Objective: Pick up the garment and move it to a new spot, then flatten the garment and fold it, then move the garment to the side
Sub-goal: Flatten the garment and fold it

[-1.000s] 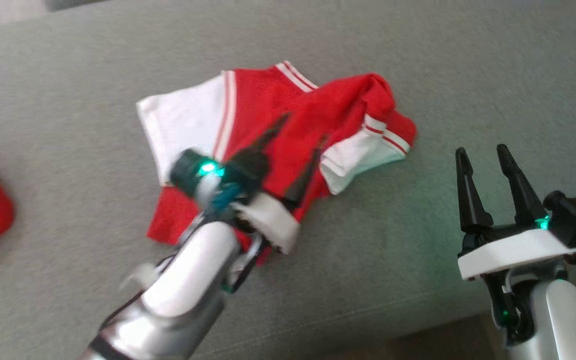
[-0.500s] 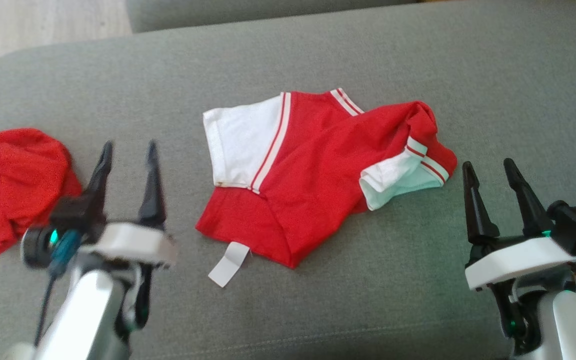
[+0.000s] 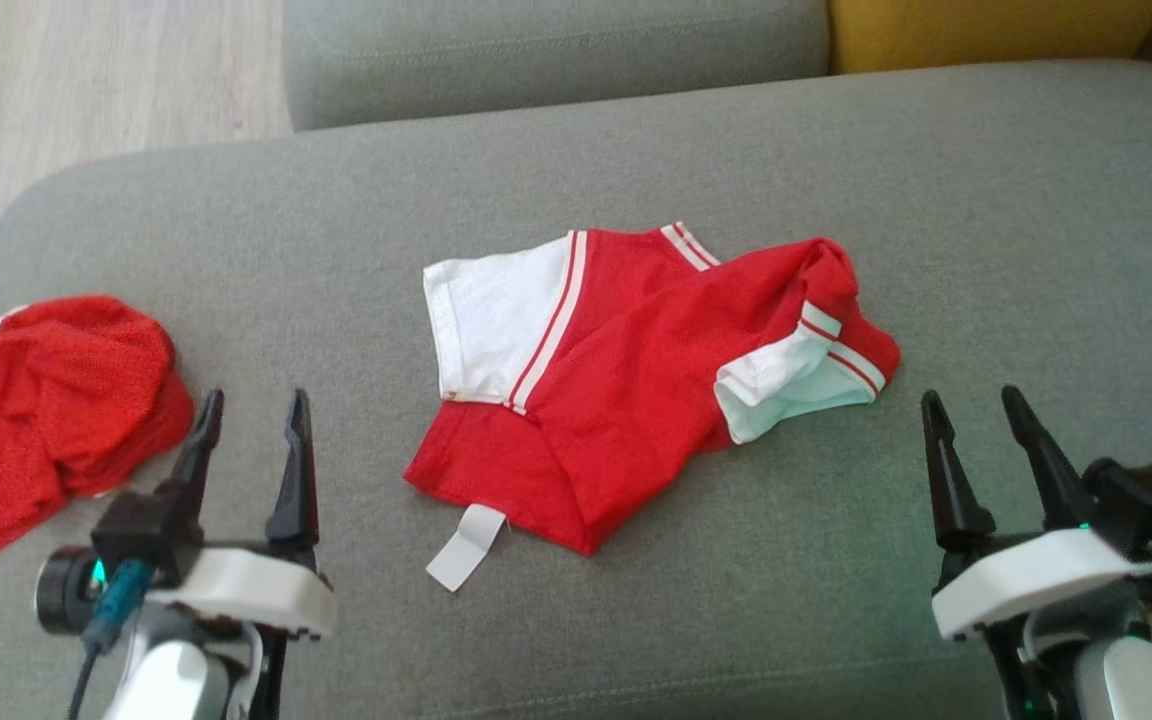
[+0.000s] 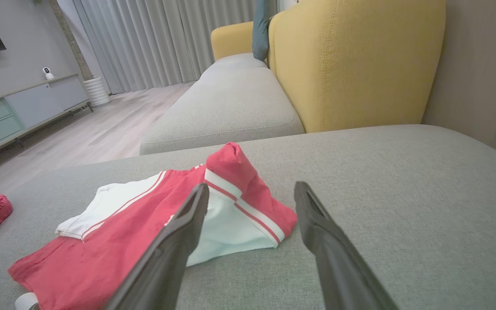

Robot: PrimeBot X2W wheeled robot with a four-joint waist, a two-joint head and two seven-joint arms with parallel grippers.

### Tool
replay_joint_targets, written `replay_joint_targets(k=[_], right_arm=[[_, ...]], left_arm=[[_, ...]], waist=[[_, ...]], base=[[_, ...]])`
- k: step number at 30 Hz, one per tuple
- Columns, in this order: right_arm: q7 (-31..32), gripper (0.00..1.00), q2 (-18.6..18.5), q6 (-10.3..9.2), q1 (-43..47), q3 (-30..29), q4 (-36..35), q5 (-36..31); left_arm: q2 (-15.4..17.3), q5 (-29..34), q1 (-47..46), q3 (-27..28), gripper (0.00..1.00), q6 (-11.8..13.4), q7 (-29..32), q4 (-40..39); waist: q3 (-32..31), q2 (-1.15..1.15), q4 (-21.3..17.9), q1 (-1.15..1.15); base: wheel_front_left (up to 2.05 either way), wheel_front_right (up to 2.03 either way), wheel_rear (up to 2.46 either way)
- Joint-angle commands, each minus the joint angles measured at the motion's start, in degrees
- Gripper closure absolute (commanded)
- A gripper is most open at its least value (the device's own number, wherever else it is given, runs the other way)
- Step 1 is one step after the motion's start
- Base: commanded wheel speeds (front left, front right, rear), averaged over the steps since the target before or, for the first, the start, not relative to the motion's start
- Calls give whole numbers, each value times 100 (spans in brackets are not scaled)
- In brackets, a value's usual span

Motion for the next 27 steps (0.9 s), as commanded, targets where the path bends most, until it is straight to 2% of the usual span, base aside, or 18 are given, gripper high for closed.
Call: replay_joint_targets(k=[1,27], right_arm=[[27,0,-30,24,-60,145,-225,15],[233,0,-30,24,79,222,-444,-69]], left_arm=[[133,56,-125,180,0,-6,-43,-178],[99,97,156,172,0,137,-43,-240]], waist=[[-75,0,-28,0],[-175,0,-24,0]], base=[[0,0,0],[0,0,0]])
